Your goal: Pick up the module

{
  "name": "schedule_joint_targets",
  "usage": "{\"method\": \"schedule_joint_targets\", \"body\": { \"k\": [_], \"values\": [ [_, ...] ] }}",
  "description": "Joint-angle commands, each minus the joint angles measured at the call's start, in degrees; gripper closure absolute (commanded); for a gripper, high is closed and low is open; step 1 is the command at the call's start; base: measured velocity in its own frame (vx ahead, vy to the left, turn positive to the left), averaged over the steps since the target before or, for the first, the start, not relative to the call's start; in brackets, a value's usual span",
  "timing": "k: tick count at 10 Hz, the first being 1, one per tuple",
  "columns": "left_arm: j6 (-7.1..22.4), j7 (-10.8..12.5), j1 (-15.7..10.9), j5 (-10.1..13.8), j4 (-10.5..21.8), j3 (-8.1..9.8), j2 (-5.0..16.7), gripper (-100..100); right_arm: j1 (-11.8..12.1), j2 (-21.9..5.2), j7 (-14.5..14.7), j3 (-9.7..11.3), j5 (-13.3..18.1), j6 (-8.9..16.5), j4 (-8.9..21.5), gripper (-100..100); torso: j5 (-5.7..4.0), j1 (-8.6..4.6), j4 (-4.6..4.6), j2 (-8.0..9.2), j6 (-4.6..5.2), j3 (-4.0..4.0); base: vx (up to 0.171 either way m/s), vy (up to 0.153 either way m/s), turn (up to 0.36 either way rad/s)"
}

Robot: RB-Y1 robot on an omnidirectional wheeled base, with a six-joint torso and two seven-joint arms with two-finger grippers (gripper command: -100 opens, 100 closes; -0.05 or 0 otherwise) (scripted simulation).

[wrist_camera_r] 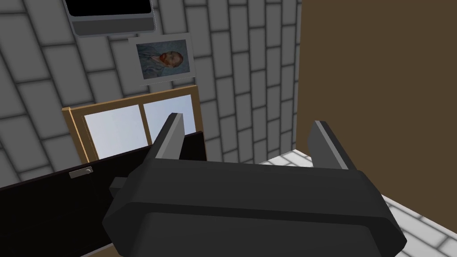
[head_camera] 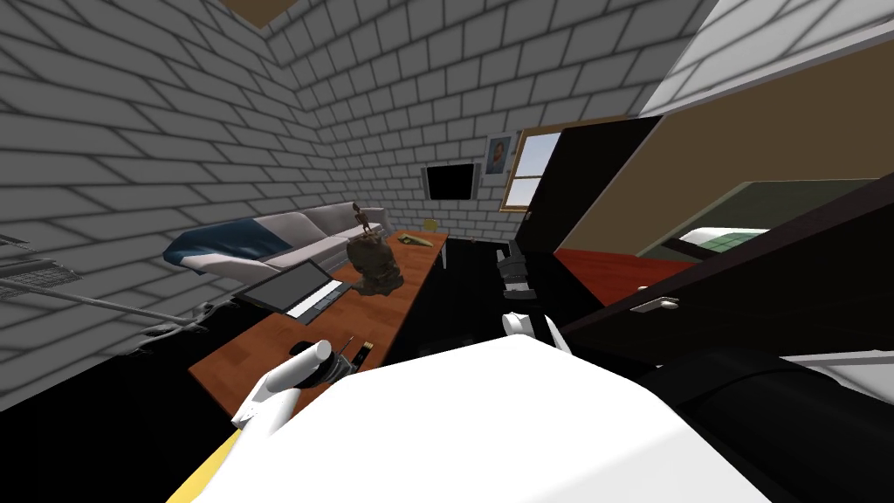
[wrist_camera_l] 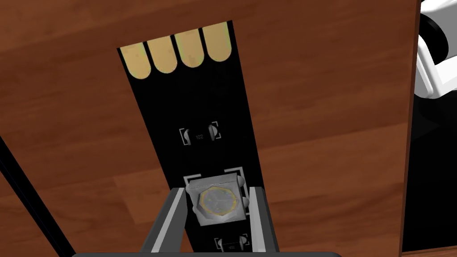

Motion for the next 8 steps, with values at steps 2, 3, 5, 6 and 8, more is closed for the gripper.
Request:
{"method": "schedule_joint_targets", "body": {
  "k": [2,3,5,6,8],
  "values": [
    [0.01,0.0,0.0,0.0,0.0,0.0,0.0,100,0.0,0.0,0.0,0.0,0.0,0.0,0.0,0,0.01,0.03,0.0,-0.01,0.0,-0.01,0.0,0.0,0.0],
    [0.01,0.0,0.0,0.0,0.0,-0.01,-0.01,0,0.0,0.0,0.0,0.0,0.0,0.0,0.0,0,0.01,0.04,0.0,-0.02,0.0,-0.01,0.0,0.0,0.0],
    [2.56,0.57,0.3,0.76,-2.49,0.54,1.09,100,0.0,0.0,0.0,0.0,0.0,0.0,0.0,0,-0.03,0.02,0.01,0.0,0.01,0.0,-0.012,-0.009,-0.018],
    [3.51,0.81,0.41,1.02,-3.39,0.72,1.43,100,0.0,0.0,0.0,0.0,0.0,0.0,0.0,0,-0.03,-0.01,0.02,0.02,0.01,0.02,-0.016,-0.013,-0.011],
    [2.98,0.66,0.31,0.88,-2.88,0.65,1.28,0,0.0,0.0,0.0,0.0,0.0,0.0,0.0,0,0.0,0.0,0.0,0.02,0.0,0.01,-0.003,-0.003,0.0]
  ]
}}
